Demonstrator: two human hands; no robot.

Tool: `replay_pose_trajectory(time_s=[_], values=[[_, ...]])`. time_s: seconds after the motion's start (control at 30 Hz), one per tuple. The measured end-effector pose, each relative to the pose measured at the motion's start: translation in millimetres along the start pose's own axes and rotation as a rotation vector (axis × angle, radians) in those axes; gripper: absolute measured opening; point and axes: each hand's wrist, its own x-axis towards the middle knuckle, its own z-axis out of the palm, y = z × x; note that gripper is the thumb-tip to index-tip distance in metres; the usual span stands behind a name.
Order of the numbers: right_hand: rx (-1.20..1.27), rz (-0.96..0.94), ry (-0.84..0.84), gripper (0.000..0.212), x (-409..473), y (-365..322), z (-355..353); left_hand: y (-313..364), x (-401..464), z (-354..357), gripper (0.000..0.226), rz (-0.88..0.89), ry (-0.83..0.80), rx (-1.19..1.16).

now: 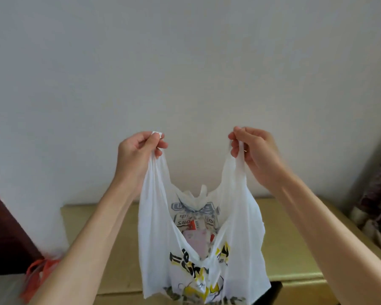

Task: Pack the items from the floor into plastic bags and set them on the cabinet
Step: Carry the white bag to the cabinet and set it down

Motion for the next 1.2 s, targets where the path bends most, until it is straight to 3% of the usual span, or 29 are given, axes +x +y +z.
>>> replay_pose_trajectory(time_s=[0.2, 0.53, 0.93, 1.2], values=[[0.037, 0.003, 0.099, 0.029, 99, 19, 15, -33, 109, 5, 0.015, -0.002, -0.058, 0.014], [-0.095, 0.136, 0.168, 0.028, 204, 67, 21, -98, 209, 12, 0.018, -0.073, -0.059, 0.09], [-0.091, 0.246, 0.174, 0.027, 254, 133, -7, -149, 243, 22, 0.013, -0.135, -0.069, 0.205], [-0.189, 0.234, 0.104, 0.02, 252, 142, -34, -161, 234, 23, 0.012, -0.172, -0.009, 0.306]])
